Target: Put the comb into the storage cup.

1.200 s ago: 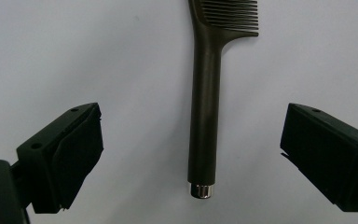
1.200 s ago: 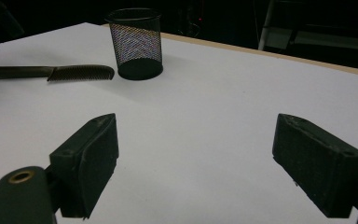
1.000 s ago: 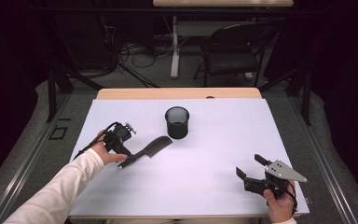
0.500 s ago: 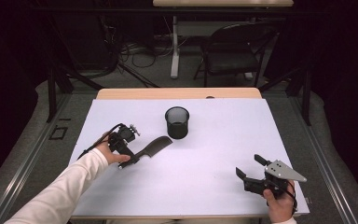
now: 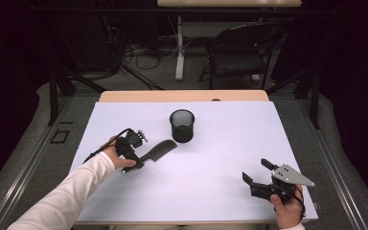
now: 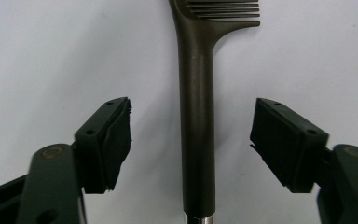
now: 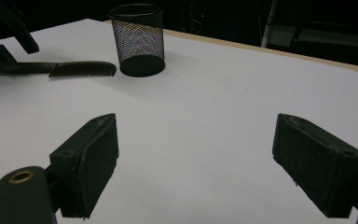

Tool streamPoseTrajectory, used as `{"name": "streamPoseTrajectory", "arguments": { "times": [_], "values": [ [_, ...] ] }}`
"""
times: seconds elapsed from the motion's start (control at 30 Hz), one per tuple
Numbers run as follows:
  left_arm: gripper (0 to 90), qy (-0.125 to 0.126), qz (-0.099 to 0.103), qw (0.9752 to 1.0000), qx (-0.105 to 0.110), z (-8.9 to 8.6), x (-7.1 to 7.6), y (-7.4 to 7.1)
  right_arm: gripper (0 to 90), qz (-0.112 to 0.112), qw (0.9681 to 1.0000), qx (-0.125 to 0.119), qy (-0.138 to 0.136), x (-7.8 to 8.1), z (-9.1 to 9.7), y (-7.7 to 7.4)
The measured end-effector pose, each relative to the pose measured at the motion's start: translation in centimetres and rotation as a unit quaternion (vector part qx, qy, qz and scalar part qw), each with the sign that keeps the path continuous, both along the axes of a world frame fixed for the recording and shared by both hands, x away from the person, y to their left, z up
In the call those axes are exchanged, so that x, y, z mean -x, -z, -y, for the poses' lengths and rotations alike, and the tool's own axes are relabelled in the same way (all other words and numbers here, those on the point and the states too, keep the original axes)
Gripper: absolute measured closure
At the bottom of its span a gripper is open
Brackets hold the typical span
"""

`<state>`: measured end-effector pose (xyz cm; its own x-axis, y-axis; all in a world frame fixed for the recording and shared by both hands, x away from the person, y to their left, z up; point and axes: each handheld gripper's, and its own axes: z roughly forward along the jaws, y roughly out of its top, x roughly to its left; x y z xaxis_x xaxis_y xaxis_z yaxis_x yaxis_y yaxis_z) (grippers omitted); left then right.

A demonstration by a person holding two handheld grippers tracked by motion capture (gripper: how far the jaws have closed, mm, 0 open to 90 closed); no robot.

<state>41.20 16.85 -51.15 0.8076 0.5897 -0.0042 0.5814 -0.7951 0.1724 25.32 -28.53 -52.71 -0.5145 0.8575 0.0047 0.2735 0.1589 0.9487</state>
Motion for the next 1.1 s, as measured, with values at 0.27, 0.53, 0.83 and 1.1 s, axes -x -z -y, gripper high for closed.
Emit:
{"name": "streamPoseTrajectory", "arguments": {
  "times": [0.27,0.53,0.83,1.1],
  "values": [
    [40.4,0.010,-0.017,0.9996,-0.019,0.21,-0.09,0.44,14.3,-0.001,1.0000,0.001,0.000,-0.01,-0.03,0.00],
    [48.9,0.006,-0.019,0.9994,-0.027,0.29,-0.07,0.55,14.3,-0.001,1.0000,0.000,-0.001,-0.02,-0.05,0.03],
    [52.3,0.003,-0.017,0.9995,-0.027,0.53,0.02,0.62,14.3,-0.001,1.0000,0.002,-0.001,-0.02,-0.07,0.02],
    [54.3,0.005,-0.013,0.9993,-0.035,0.57,-0.03,0.54,14.3,-0.002,1.0000,0.002,-0.002,-0.03,-0.06,0.03]
  ]
}}
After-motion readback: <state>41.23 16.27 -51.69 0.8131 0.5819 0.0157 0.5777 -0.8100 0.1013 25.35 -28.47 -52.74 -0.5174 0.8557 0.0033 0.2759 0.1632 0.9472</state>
